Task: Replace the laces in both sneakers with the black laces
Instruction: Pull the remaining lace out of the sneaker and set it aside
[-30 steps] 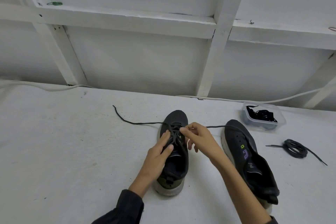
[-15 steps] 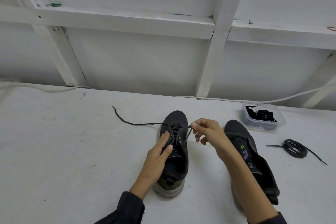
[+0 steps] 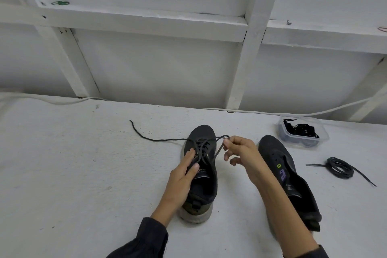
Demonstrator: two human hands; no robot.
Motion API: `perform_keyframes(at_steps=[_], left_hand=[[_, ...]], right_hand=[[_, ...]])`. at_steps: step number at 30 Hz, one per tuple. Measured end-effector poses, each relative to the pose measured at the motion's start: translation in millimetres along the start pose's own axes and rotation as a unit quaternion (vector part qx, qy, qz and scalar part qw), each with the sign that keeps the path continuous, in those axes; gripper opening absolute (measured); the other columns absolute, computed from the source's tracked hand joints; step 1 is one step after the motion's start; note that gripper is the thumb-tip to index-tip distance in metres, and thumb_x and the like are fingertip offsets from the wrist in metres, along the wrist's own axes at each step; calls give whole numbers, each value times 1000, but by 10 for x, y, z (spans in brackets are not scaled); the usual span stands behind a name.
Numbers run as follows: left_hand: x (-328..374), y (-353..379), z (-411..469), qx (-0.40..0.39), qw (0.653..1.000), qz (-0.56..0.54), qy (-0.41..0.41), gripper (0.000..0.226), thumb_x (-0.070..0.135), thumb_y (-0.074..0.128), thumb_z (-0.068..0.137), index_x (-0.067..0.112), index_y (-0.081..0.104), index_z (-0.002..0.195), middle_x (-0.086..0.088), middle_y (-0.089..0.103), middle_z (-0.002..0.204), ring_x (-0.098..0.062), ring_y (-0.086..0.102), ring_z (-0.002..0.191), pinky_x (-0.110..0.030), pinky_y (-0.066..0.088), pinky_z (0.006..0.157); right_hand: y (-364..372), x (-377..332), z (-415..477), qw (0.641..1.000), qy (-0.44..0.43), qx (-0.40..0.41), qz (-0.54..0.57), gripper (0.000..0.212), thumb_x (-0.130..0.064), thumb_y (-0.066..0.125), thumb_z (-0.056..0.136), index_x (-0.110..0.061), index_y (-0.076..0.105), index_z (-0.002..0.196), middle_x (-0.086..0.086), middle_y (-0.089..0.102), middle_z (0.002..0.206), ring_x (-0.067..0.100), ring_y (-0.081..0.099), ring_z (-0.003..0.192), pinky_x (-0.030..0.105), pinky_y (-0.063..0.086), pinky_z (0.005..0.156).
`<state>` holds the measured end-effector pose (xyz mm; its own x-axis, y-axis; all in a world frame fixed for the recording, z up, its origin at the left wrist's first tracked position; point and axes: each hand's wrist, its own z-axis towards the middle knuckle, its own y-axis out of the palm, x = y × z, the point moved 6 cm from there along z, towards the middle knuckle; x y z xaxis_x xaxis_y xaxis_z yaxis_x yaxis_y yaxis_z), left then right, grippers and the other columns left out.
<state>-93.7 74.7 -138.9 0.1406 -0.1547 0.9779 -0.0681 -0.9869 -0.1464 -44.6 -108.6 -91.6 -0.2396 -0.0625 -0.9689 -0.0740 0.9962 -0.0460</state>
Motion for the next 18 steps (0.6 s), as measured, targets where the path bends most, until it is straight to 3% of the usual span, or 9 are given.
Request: perform_keyframes(at_steps=[3, 6, 9, 14, 16, 18], left_hand=[[10, -2, -2, 5, 1000, -1, 1, 49, 20, 51, 100, 24, 39, 147, 8, 46, 147, -6, 41, 136, -35, 33, 116], [22, -1, -10, 5, 1000, -2, 1, 49, 18, 50, 100, 21, 39, 147, 6, 46, 148, -7, 41, 136, -33, 33, 116], [32, -4, -16, 5, 1000, -6, -3, 49, 18, 50, 100, 21, 39, 147, 5, 46, 148, -7, 42, 136, -33, 34, 115], [44, -1, -29, 4, 1000, -9, -3, 49, 19, 50, 100, 21, 37, 148, 5, 44, 149, -9, 40, 137, -34, 32, 116], [46, 1, -36, 6, 1000, -9, -2, 49, 19, 49, 101, 21, 37, 148, 6, 43, 150, -8, 39, 138, -33, 32, 116], [49, -1, -33, 9, 1000, -6, 0, 49, 18, 49, 101, 20, 38, 148, 6, 43, 150, -8, 38, 138, -33, 31, 117]], right_hand=[[117, 70, -52, 994, 27, -80, -71, 23, -28, 71, 88, -5, 70, 87, 3, 65, 77, 16, 57, 60, 23, 38, 50], [230, 155, -110, 984, 28, -129, -116, 20, -22, 77, 83, -4, 73, 89, 4, 67, 74, 14, 58, 60, 22, 38, 52], [193, 71, -85, 991, -4, -85, -103, 7, -10, 74, 84, -5, 72, 81, 4, 67, 71, 14, 57, 57, 23, 37, 51], [-131, -50, -8, 992, -47, 113, 42, 11, -11, 62, 94, -2, 65, 88, 4, 59, 77, 14, 56, 56, 25, 38, 51], [-145, -21, -12, 993, -33, 107, 45, 17, -19, 64, 94, -3, 66, 89, 4, 59, 79, 13, 56, 57, 26, 38, 51], [-17, 50, -24, 1000, 5, 24, -10, 23, -27, 68, 91, -4, 68, 91, 4, 63, 79, 14, 56, 57, 25, 38, 50]])
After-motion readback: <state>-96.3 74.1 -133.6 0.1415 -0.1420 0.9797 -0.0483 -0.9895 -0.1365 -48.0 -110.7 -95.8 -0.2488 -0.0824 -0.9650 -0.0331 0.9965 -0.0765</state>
